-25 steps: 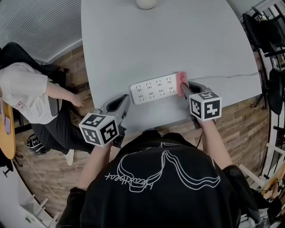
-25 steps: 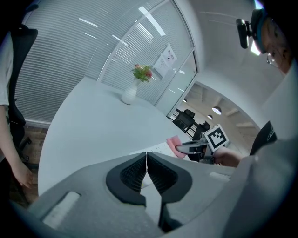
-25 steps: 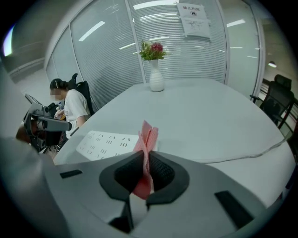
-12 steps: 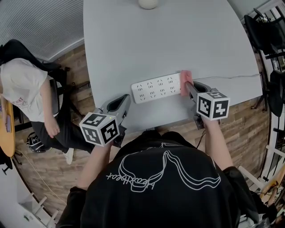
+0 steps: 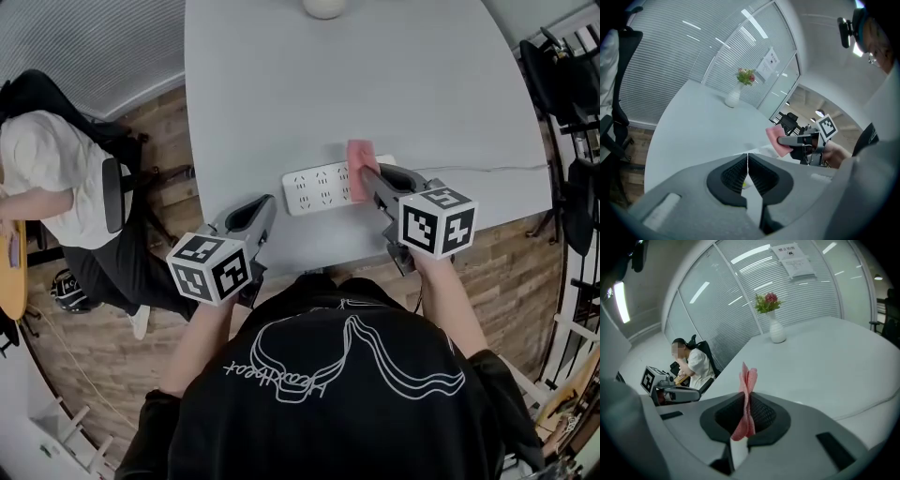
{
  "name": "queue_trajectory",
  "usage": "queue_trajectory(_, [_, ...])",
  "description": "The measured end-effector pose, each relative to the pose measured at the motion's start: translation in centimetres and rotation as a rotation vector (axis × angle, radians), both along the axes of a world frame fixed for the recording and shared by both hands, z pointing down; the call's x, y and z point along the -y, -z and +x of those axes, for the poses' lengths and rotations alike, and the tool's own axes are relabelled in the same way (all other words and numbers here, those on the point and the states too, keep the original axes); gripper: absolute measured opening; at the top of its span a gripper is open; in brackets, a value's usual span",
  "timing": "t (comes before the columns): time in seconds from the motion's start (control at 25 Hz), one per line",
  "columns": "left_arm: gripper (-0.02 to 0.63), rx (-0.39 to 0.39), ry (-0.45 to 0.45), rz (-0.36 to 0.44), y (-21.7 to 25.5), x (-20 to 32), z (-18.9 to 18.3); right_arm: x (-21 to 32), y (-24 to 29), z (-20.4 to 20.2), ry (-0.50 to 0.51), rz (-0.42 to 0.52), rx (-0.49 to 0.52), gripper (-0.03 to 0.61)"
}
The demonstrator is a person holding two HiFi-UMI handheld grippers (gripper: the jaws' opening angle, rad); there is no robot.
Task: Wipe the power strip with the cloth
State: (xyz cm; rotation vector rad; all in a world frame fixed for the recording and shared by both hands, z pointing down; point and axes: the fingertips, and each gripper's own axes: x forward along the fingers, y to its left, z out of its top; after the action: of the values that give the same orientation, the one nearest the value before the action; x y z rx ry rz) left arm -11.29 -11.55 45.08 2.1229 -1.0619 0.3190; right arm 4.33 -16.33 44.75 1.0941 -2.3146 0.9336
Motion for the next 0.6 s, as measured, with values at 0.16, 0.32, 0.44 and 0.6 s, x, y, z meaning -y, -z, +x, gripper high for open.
queue_trajectory(0.16, [0.015,-0.002,0.014,0.002,0.0,0.0,-0.5,-0.6,-0.2,-3.6,0.07,-0.012,0.029,0.037])
queue_trajectory(0.32, [0.015,0.005,0.018,-0.001,-0.1,-0.2,-1.0,-1.4,-1.0,-6.4,0.135,-0.023,0.021,0.037])
queue_trajectory(0.44, [0.015,0.007,0.021,-0.006,-0.2,-0.4,-1.3,-2.0,-1.9,-8.0,0.166,-0.038,0.009,0.037])
queue_trajectory(0.6, [0.015,0.008,0.019,-0.011,-0.4,-0.7,-1.3,-2.7,-2.9,-9.5,0.203,-0.043,-0.022,0.037])
